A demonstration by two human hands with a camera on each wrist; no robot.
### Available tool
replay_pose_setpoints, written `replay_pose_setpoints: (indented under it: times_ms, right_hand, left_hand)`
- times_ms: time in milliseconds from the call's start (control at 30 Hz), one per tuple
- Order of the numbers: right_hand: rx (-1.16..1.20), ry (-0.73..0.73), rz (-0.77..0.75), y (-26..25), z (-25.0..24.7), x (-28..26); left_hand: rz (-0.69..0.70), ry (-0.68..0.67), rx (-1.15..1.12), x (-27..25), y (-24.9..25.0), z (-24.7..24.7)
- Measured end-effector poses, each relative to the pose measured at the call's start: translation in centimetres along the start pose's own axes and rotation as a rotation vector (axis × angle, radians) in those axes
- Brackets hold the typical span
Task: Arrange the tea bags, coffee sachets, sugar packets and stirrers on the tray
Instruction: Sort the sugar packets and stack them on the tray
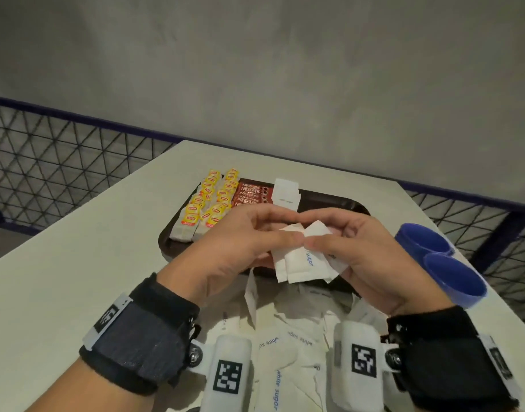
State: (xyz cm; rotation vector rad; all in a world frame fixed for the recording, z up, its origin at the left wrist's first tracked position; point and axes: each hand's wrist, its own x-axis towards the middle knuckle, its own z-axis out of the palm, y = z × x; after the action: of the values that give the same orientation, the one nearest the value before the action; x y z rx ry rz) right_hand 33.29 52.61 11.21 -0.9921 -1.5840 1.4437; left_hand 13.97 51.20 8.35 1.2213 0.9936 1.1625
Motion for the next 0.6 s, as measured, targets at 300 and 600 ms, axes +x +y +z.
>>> replay_pose_setpoints:
  times_ms: [300,600]
  right_hand:
    - [0.147,0.093,-0.027,0.7,0.1,-1.0]
    - [0.267,0.305,-0.01,1.0,-0.3,-0.5]
  left_hand:
    - [0.014,0.151,-0.073,0.2,-0.3,0.7]
    - [-0.044,0.044,0.01,0.0,0.0,0.2]
